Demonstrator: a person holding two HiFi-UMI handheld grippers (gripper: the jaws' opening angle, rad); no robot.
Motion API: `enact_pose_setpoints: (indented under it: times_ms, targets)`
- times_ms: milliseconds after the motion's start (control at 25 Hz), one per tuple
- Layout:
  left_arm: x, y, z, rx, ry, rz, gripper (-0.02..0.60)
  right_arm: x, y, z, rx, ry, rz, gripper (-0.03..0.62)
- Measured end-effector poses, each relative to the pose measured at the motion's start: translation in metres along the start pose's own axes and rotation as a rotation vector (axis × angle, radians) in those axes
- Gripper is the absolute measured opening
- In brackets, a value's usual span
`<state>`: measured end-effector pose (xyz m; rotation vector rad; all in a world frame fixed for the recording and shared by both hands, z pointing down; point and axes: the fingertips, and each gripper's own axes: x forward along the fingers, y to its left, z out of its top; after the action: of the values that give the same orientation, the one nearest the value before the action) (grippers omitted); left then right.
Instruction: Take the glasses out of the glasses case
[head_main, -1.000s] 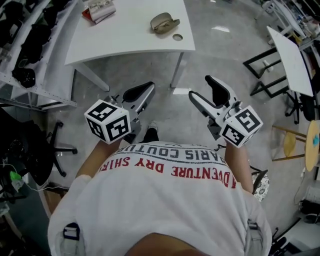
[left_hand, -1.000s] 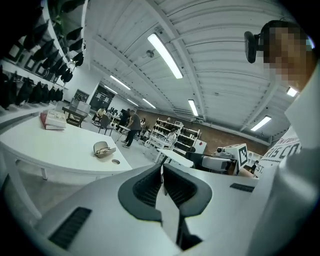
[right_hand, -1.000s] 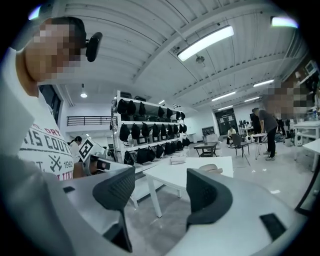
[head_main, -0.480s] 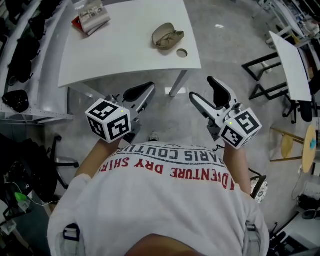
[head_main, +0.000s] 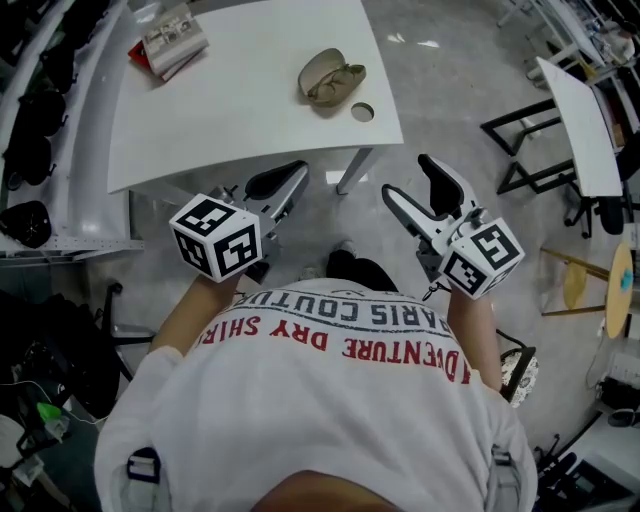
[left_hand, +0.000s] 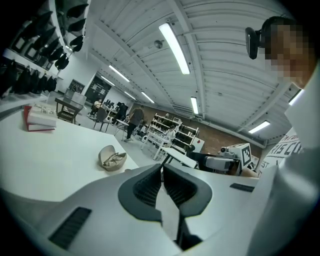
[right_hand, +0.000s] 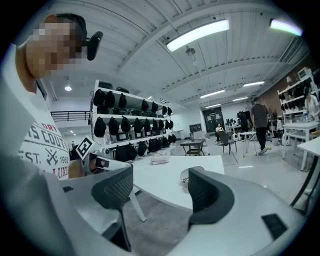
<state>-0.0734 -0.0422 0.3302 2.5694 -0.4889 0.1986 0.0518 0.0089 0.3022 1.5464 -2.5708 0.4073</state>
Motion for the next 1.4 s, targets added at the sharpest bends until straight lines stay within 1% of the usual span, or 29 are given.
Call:
enact_pose_setpoints:
  times_ms: [360,560,760,1000,1400]
  targets:
    - [0.018,0.019,0.023,0.025,-0.011,0.037,0.035,0.023,-0.031,0.008,0.021,-0.013,0.038,0.324]
    - [0.034,0.040,0.035,0.012,-0.011,0.082,0.035,0.049,-0.057,0.016,0.010,-0.001,0.080,0.324]
    - [0.054,0.061,0.048,-0.013,-0.017,0.124,0.035,0.075,-0.086,0.023,0.000,0.033,0.129,0.322]
    - [0.078,0.085,0.060,-0.043,-0.028,0.169,0.035,0.108,-0.116,0.027,-0.064,0.108,0.188,0.322]
    - [0.105,0.124,0.070,-0.093,-0.048,0.258,0.035,0.168,-0.154,0.024,-0.243,0.233,0.287,0.322]
